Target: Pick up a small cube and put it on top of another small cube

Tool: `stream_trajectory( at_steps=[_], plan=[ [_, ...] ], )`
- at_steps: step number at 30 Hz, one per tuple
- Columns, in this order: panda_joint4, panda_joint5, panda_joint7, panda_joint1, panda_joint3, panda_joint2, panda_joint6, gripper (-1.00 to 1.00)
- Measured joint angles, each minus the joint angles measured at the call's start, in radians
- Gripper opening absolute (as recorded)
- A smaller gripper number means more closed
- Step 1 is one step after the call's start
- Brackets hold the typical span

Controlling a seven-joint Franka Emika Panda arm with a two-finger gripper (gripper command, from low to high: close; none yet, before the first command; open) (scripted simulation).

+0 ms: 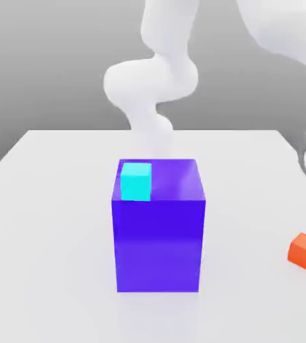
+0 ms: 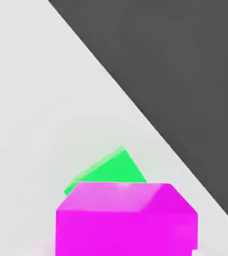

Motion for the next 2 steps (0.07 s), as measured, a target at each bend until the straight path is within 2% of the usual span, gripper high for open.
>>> stream_trajectory(
  at_steps=[2],
  plan=[
    [0.0, 0.0, 0.0, 0.0, 0.0, 0.0, 0.0, 1.0]
  ],
)
